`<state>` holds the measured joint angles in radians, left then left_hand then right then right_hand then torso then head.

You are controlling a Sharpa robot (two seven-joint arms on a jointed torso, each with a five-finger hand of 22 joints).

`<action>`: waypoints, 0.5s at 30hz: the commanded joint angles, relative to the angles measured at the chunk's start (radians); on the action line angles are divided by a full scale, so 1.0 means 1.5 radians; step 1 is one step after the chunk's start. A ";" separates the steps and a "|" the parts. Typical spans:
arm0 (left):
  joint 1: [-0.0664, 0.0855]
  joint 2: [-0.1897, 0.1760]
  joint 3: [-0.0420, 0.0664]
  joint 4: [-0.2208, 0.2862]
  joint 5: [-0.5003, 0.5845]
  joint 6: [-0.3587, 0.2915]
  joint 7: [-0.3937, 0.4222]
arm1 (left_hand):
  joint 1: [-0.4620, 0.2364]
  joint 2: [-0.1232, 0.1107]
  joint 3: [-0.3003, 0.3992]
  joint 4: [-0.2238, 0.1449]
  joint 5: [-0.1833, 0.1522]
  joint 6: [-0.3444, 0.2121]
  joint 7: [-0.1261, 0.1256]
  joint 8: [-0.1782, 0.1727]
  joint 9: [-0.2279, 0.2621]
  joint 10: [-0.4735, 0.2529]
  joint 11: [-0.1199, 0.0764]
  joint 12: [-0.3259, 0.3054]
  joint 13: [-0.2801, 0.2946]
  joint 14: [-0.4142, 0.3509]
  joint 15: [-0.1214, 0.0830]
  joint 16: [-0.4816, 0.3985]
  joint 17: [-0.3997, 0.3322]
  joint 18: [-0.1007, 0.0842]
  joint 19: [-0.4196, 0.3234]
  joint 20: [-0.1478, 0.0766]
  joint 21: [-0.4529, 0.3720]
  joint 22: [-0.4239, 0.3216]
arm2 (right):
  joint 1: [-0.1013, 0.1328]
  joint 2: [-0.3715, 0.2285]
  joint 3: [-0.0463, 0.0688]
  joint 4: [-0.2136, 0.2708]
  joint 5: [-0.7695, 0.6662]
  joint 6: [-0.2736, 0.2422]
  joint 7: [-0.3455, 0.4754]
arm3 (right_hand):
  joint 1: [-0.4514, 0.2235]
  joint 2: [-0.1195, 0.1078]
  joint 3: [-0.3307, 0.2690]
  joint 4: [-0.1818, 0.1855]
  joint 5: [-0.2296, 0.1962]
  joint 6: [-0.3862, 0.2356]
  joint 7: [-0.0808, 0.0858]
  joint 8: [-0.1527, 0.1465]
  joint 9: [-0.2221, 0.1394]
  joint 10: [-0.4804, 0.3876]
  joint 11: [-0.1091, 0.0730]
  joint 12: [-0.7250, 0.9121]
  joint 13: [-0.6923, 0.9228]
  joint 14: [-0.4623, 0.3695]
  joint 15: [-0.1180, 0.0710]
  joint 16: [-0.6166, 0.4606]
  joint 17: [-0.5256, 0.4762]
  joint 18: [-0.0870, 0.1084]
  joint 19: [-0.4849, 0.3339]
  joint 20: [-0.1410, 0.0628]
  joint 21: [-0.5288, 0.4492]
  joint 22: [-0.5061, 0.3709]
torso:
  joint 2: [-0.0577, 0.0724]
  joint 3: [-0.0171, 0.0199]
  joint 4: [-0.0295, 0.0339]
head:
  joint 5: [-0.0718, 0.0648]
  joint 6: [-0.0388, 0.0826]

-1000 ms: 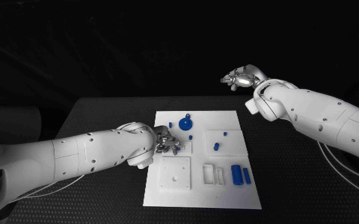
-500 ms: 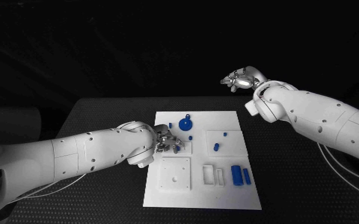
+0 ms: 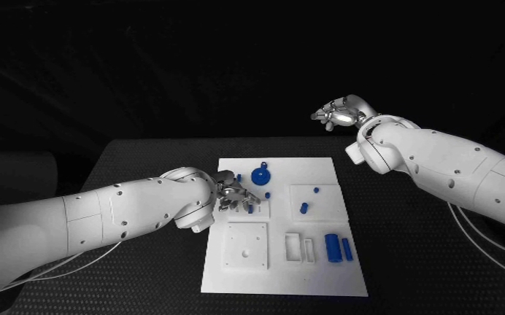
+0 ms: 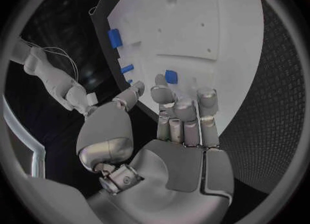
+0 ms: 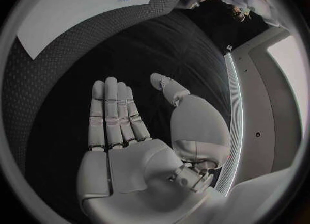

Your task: Assemble the parts on the task board

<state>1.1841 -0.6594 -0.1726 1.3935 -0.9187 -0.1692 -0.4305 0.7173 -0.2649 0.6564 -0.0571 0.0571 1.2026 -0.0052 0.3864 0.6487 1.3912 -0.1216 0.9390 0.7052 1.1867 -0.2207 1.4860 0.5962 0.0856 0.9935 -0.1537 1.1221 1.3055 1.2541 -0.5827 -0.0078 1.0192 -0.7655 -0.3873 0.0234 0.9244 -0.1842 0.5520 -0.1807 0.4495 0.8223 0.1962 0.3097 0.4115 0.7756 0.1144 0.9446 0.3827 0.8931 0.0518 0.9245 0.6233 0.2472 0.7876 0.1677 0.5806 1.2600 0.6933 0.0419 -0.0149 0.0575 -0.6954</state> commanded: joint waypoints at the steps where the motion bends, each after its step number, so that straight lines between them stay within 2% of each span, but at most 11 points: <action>1: 0.003 -0.004 0.003 0.006 0.006 0.010 0.015 | 0.003 -0.007 -0.002 0.009 -0.004 -0.013 0.003 -0.006 -0.002 -0.006 0.007 -0.009 -0.002 -0.009 0.004 -0.008 -0.003 0.006 -0.005 -0.074 -0.007 -0.002 | 0.000 -0.002 0.000 0.002 0.001 0.004 0.006 | -0.005 -0.002 -0.004 0.000 0.003 -0.003 0.001 0.001 -0.001 -0.005 0.001 0.003 -0.001 -0.006 0.001 0.003 -0.001 0.010 -0.002 0.003 -0.003 0.001 | 0.000 -0.0002 0.0003 | -0.001 0.001; 5: 0.005 -0.015 0.004 0.018 -0.001 -0.003 0.027 | 0.032 0.001 -0.001 0.006 -0.002 -0.065 0.027 -0.033 -0.012 -0.059 0.031 -0.054 -0.022 -0.057 0.029 -0.054 -0.024 -0.005 -0.050 -0.061 -0.042 -0.012 | 0.000 -0.007 0.000 0.003 0.001 0.003 0.006 | -0.005 -0.002 -0.004 0.000 0.003 -0.003 0.001 0.001 -0.001 -0.006 0.001 0.003 -0.001 -0.006 0.001 0.003 -0.001 0.010 -0.002 0.003 -0.004 0.001 | 0.000 0.0000 0.0001 | -0.002 0.002; 8: 0.006 -0.023 0.004 0.027 -0.016 -0.002 0.028 | 0.068 0.013 -0.009 -0.007 -0.004 -0.104 0.050 -0.048 -0.018 -0.102 0.055 -0.116 -0.054 -0.100 0.056 -0.110 -0.051 -0.026 -0.097 -0.042 -0.090 -0.031 | -0.001 -0.010 0.000 0.004 0.001 0.002 0.006 | -0.005 -0.002 -0.004 0.000 0.003 -0.003 0.002 0.001 -0.001 -0.006 0.001 0.003 -0.002 -0.006 0.001 0.003 -0.001 0.010 -0.002 0.003 -0.004 0.001 | 0.000 0.0005 0.0002 | -0.002 0.004; 15: 0.006 -0.029 0.003 0.036 -0.043 0.011 0.023 | 0.076 0.010 -0.022 0.003 -0.003 -0.110 0.052 -0.048 -0.019 -0.095 0.056 -0.136 -0.065 -0.095 0.060 -0.119 -0.057 -0.031 -0.093 -0.041 -0.102 -0.037 | -0.001 -0.015 0.000 0.006 0.001 0.001 0.006 | -0.005 -0.002 -0.004 0.000 0.003 -0.003 0.002 0.001 -0.001 -0.006 0.001 0.004 -0.002 -0.006 0.001 0.003 -0.001 0.010 -0.002 0.003 -0.004 0.001 | 0.000 0.0011 -0.0005 | -0.001 0.005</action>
<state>1.1924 -0.7034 -0.1680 1.4428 -0.9462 -0.1671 -0.4096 0.8238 -0.2447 0.6272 -0.0530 0.0549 1.0446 0.0746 0.3167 0.6207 1.2445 -0.0397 0.7386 0.6097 1.0407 -0.1369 1.3135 0.5113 0.0538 0.8522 -0.1092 0.9749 1.2513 1.2537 -0.6040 -0.0078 1.0253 -0.7647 -0.3883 0.0240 0.9244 -0.1842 0.5520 -0.1807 0.4494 0.8223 0.1962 0.3097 0.4115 0.7736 0.1164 0.9446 0.3810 0.8904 0.0545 0.9245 0.6225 0.2473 0.7876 0.1677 0.5806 1.2599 0.6931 0.0428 -0.0147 0.0542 -0.6883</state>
